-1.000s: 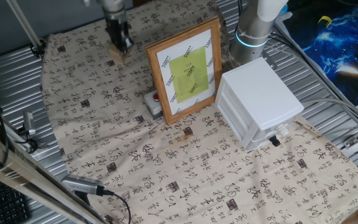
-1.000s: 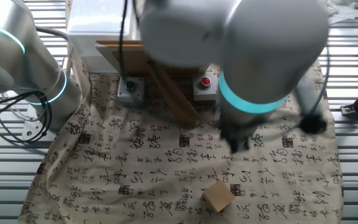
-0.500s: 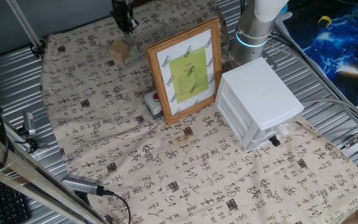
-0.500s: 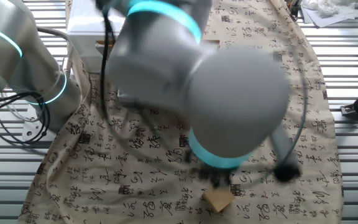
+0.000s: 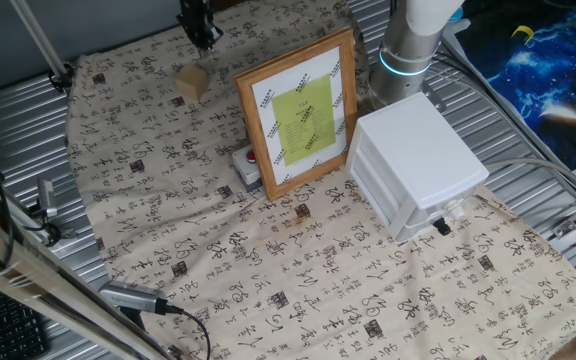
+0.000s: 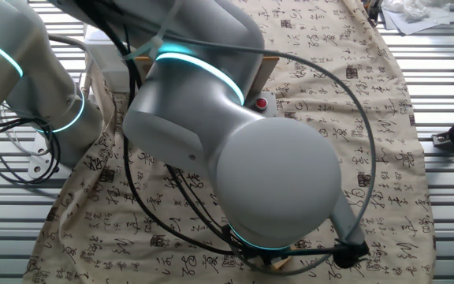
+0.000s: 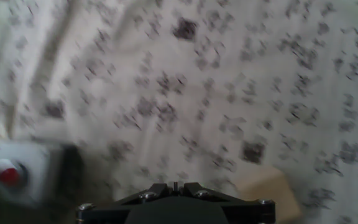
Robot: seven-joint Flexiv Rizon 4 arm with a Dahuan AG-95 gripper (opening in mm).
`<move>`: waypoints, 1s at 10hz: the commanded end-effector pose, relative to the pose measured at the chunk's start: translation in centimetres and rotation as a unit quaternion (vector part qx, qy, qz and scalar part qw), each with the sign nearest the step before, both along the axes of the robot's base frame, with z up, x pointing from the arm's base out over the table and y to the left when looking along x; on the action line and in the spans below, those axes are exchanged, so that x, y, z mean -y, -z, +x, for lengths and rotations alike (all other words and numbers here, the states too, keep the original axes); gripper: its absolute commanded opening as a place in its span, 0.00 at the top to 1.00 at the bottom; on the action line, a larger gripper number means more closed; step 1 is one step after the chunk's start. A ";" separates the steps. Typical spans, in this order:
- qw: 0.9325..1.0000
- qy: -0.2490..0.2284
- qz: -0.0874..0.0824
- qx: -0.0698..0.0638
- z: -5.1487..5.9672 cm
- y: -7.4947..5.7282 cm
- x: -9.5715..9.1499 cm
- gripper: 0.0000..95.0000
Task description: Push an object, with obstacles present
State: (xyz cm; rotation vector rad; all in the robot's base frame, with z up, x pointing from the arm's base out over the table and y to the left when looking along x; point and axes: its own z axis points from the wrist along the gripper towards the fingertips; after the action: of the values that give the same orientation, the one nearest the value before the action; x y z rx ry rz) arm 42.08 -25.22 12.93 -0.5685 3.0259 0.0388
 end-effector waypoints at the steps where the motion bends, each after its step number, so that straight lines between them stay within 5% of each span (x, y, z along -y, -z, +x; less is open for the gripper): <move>1: 1.000 -0.006 0.000 -0.001 -0.1 -0.1 0.0 1.00; 10: 0.998 -0.070 -0.007 0.001 -0.2 -0.2 0.0 1.00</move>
State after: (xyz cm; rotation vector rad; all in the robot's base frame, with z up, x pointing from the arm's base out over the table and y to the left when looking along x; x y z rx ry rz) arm 41.93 -25.29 13.04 -0.7849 2.9801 0.0238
